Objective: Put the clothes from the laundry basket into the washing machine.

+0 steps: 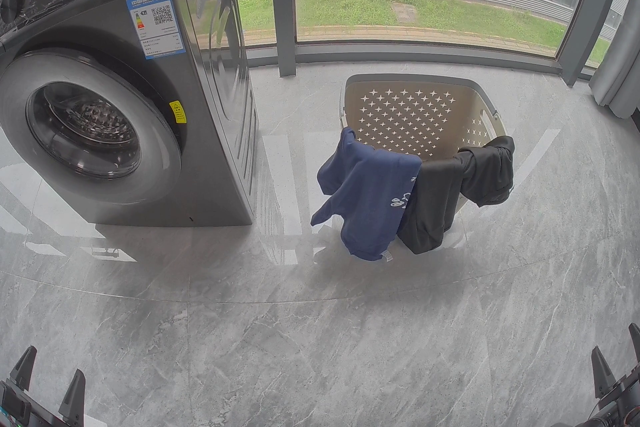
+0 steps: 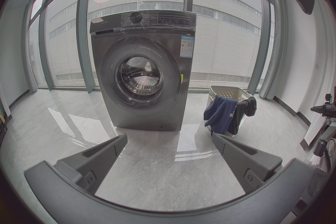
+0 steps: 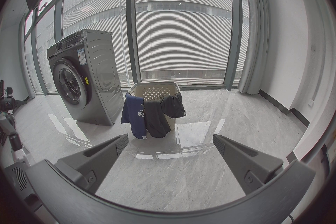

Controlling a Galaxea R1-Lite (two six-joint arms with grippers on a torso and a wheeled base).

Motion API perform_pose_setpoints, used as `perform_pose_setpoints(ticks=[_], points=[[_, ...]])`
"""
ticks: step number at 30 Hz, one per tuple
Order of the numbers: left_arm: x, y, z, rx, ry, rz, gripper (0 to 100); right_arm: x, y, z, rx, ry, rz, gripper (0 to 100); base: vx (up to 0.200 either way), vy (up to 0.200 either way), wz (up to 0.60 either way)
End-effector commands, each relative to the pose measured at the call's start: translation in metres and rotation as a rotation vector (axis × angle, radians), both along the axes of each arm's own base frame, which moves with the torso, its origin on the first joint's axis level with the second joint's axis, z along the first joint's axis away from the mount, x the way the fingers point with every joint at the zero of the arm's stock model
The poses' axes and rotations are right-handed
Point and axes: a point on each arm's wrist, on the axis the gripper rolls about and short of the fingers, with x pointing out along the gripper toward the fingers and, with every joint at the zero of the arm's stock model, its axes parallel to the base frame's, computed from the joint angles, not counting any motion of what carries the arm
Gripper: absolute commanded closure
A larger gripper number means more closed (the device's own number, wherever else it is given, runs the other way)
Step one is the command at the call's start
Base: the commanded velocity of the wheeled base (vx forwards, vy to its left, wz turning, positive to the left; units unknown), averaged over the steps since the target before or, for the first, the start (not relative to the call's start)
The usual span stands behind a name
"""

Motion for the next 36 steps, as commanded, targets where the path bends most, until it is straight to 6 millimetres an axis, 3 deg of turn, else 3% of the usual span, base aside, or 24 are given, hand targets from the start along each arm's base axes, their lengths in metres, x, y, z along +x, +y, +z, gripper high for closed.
perform_pose_setpoints(ticks=[1,17,26,36], points=[[-0.0001,0.0,-0.0048,0.0,-0.001,0.0,0,0.0,0.0,-0.0053,0.0,0.0,0.0,0,0.0,-0.2,0.0],[-0.0001,0.0,-0.0048,0.0,-0.001,0.0,0,0.0,0.0,-0.0053,0.0,0.0,0.0,0,0.0,-0.2,0.0],[0.0,0.0,-0.0048,-0.003,0.001,0.0,0,0.0,0.0,-0.0053,0.0,0.0,0.0,0,0.0,0.0,0.0],[-0.0001,0.0,-0.0048,-0.003,-0.001,0.0,0,0.0,0.0,-0.0053,0.0,0.0,0.001,0,0.2,0.0,0.0]])
